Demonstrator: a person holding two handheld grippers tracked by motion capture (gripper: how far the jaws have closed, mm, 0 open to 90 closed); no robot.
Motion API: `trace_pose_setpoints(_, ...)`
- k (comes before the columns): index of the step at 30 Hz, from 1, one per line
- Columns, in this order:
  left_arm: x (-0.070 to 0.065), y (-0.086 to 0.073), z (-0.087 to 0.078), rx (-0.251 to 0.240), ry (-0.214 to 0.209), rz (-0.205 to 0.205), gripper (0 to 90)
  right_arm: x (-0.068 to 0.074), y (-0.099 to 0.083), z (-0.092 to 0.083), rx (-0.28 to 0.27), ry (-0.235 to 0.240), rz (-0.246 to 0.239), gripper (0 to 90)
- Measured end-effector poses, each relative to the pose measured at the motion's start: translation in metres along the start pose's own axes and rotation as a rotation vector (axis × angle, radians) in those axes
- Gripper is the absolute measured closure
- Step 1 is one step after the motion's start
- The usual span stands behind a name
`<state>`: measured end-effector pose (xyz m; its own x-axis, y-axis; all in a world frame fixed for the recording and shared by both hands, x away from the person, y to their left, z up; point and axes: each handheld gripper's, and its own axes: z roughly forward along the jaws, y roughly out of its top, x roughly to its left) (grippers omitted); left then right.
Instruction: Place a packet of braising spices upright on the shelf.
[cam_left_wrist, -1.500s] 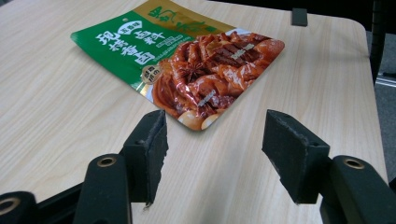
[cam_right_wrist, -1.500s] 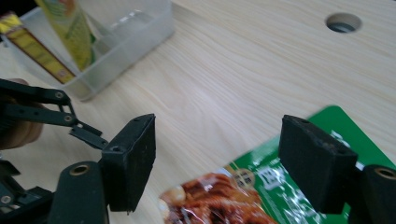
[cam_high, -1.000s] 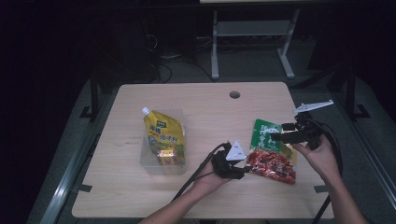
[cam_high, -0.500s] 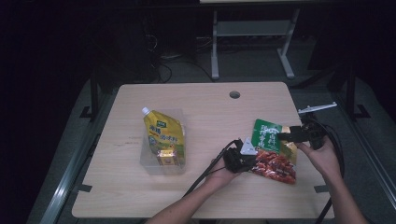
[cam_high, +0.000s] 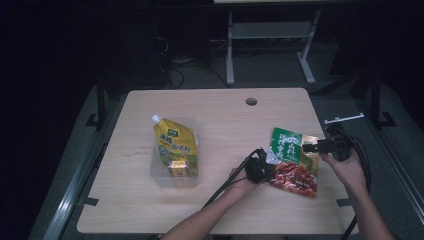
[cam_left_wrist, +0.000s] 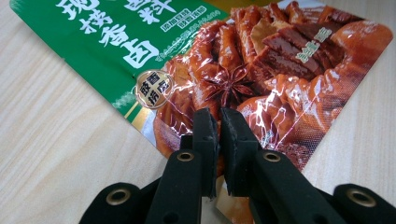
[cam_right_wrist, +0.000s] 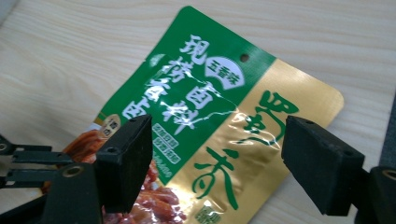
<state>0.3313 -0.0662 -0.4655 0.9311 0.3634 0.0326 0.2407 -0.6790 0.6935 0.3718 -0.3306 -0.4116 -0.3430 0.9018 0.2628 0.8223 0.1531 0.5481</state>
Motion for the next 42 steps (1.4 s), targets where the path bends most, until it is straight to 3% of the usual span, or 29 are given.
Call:
trace_pose_setpoints(12,-0.001,0.003,0.002,0.033,0.011,0.037,85.3,-0.018,-0.001,0.013,0.055,-0.024,0.1,27.3)
trace_pose_setpoints(18,-0.002,0.004,0.003,0.028,0.01,0.031,85.3,-0.028,-0.003,0.02,0.089,-0.039,0.16,31.0)
trace_pose_setpoints(24,-0.002,0.004,0.003,0.035,0.012,0.04,85.3,-0.035,-0.005,0.024,0.113,-0.04,0.189,36.1)
trace_pose_setpoints(34,-0.002,0.005,0.003,0.044,0.013,0.05,85.3,-0.04,-0.006,0.029,0.13,-0.017,0.22,47.6)
trace_pose_setpoints(42,-0.002,0.006,0.003,0.046,0.015,0.059,85.3,-0.048,-0.014,0.027,0.115,0.053,0.241,51.6)
